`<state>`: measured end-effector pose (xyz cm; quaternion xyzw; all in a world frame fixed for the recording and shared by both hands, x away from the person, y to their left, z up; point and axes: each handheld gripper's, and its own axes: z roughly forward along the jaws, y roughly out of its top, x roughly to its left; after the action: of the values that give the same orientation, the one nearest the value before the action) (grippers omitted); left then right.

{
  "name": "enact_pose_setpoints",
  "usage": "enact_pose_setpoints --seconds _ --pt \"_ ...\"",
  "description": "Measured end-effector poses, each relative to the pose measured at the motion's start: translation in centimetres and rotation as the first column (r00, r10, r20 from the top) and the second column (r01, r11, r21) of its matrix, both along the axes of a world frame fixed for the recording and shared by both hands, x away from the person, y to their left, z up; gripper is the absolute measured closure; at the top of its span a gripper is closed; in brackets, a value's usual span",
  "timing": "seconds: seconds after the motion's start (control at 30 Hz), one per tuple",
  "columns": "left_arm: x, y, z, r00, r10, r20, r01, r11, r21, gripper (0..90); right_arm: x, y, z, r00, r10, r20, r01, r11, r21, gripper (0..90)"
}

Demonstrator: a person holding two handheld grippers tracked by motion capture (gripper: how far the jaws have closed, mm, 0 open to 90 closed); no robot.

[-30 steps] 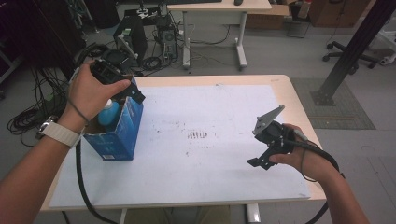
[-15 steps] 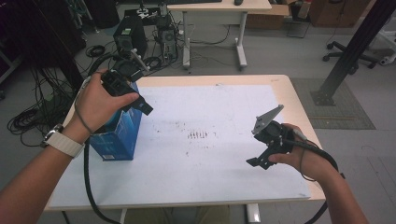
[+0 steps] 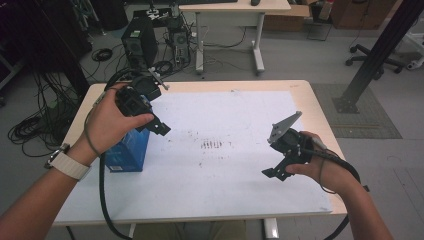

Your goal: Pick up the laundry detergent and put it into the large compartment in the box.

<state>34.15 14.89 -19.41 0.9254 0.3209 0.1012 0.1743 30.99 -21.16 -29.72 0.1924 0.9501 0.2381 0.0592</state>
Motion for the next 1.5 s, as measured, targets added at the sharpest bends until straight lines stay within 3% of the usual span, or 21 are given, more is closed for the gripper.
enact_pose_setpoints --seconds 0.3,0.53,0.9,1.5 --pt "-0.8 -0.7 -0.9 0.9977 -0.068 -0.004 0.068 0.9977 0.001 10.4 0.0 0.0 0.1 1.0 -0.001 0.001 0.001 1.0 0.004 11.5" --pt "-1.1 -1.1 -1.3 0.9961 -0.088 -0.001 0.088 0.996 0.014 10.4 0.1 0.1 -0.1 1.0 -0.001 -0.001 0.001 1.0 0.004 11.5" --pt "-1.5 -1.5 -2.2 0.9864 -0.164 -0.01 0.164 0.9857 0.036 10.4 0.3 0.0 0.0 1.0 -0.001 0.003 0.001 1.0 0.009 11.4" --pt "-1.0 -1.6 -3.1 0.9877 -0.155 -0.02 0.155 0.9873 0.032 10.5 0.5 -0.3 -0.5 0.9999 -0.012 -0.003 0.012 0.9999 0.011 11.4"
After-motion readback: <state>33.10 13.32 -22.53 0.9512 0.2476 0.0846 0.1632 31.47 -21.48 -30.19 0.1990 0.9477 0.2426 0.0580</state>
